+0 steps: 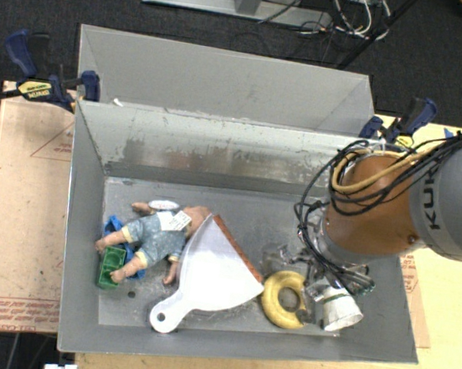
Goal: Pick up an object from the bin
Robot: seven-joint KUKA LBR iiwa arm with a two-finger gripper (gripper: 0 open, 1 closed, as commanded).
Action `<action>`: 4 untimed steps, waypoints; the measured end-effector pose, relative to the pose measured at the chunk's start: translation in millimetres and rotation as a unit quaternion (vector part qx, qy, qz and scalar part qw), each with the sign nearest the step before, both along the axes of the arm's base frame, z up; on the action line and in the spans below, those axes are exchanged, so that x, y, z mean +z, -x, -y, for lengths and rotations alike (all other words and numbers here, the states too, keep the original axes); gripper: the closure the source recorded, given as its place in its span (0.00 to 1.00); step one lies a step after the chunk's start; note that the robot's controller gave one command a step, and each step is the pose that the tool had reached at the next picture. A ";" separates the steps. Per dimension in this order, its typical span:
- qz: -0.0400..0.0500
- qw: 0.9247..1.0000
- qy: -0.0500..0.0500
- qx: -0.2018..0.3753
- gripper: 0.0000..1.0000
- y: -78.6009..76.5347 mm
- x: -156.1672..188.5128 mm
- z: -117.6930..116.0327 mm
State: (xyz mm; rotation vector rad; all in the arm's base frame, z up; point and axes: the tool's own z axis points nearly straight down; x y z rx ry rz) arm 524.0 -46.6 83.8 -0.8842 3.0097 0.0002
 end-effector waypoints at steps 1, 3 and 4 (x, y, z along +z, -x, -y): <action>-0.008 0.994 0.004 0.111 1.00 -20.8 -7.8 -15.9; -0.007 0.994 0.003 0.112 1.00 -20.2 -4.3 -16.1; -0.003 0.994 0.001 0.111 1.00 -20.7 14.2 -18.1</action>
Offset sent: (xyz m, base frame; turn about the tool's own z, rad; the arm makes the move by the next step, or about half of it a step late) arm 0.0000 0.0000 0.0000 0.0000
